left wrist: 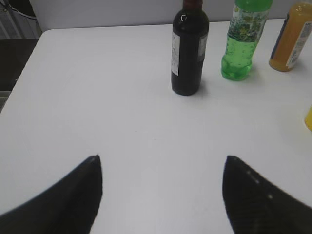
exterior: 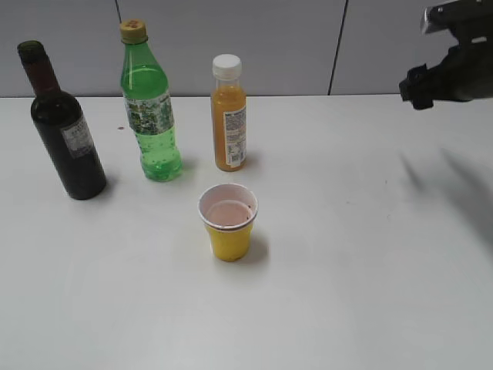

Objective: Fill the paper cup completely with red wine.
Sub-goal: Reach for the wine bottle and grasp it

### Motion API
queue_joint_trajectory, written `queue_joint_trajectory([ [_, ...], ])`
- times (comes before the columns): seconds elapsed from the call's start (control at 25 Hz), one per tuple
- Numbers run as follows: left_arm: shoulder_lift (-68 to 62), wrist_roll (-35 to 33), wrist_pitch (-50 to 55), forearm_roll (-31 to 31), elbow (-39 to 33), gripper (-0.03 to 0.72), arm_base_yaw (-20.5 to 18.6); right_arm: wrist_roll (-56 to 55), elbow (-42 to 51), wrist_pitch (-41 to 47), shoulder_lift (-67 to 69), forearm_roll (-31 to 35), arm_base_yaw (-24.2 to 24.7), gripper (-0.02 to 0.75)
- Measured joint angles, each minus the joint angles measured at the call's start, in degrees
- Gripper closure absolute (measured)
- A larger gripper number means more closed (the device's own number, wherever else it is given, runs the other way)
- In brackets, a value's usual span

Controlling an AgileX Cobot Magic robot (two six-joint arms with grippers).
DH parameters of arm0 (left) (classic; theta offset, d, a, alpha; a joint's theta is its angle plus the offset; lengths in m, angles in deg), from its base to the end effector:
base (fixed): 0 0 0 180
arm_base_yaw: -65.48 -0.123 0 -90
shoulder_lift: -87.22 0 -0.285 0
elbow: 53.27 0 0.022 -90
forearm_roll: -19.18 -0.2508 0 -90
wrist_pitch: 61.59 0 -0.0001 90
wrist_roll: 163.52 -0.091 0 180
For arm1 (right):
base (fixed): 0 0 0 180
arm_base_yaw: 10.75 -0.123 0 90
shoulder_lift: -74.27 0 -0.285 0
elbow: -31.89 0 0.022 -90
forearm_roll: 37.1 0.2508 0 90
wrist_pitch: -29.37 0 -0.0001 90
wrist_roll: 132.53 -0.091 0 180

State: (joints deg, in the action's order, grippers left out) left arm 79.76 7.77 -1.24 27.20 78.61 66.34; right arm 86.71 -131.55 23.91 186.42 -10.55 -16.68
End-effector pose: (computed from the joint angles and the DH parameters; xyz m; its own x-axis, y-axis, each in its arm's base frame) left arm -0.0069 -0.0109 0.2807 -0.4217 0.0881 -0.9024 0.1594 0.9870 0.0218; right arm 0.3907 0.0367 0.1966 -0.5248 -0.2770 -0.8049 -0.1890 0.9599 -0.2071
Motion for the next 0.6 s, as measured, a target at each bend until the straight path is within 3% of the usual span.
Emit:
queue_joint_trajectory([
  [0.08, 0.0, 0.0, 0.0, 0.0, 0.0, 0.106, 0.0, -0.9, -5.9, 7.5, 0.0, 0.7, 1.5, 0.145],
  [0.16, 0.0, 0.0, 0.0, 0.0, 0.0, 0.106, 0.0, -6.4, -11.7, 15.6, 0.1, -3.5, 3.2, 0.145],
  [0.4, 0.0, 0.0, 0.0, 0.0, 0.0, 0.106, 0.0, -34.1, -32.6, 49.4, 4.8, -33.9, 4.2, 0.145],
  [0.6, 0.0, 0.0, 0.0, 0.0, 0.0, 0.106, 0.0, -37.3, -43.1, 68.6, 7.5, -37.6, 4.6, 0.145],
])
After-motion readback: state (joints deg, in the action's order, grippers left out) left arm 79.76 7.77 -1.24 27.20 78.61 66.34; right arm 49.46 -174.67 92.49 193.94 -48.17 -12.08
